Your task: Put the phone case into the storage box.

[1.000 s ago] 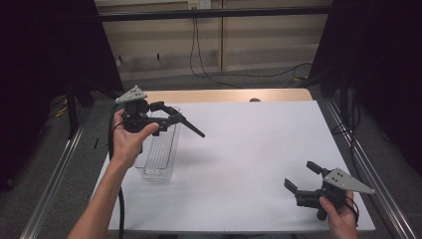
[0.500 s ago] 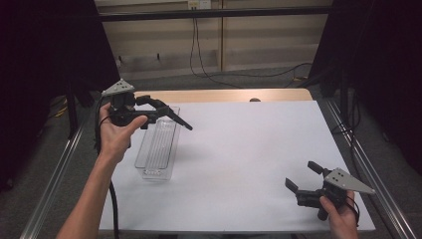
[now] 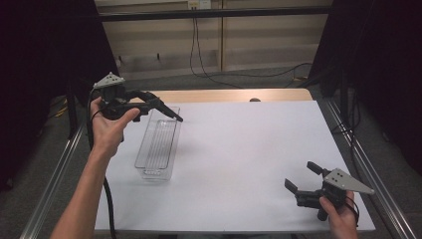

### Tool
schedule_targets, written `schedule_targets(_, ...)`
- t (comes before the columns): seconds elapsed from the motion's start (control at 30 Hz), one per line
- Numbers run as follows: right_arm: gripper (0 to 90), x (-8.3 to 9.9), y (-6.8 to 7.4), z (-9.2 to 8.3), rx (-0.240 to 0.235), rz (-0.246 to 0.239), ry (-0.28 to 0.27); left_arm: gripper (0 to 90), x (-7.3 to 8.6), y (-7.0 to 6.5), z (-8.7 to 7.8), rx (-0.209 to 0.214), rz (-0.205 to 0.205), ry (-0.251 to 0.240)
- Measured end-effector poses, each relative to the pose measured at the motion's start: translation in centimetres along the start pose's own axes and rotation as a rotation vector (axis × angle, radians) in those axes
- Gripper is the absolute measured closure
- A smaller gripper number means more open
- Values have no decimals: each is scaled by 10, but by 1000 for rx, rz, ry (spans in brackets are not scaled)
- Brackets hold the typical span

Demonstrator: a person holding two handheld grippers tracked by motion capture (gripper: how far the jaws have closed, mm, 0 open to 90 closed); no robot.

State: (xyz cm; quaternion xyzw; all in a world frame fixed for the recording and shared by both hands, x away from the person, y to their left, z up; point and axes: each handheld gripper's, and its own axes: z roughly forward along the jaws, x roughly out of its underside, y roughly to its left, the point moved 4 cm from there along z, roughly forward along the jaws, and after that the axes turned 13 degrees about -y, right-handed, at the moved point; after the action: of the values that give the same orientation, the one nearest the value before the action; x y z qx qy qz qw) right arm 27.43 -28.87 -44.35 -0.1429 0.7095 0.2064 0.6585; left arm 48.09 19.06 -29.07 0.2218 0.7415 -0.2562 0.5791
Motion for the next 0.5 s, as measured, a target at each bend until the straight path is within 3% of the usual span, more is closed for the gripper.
schedule_targets(0.3,0,1,-2,0,-2,3,5,139,5,11,10,-76,17,29)
schedule_targets(0.5,0,2,-1,0,-9,-2,11,138,9,20,18,-120,-5,29)
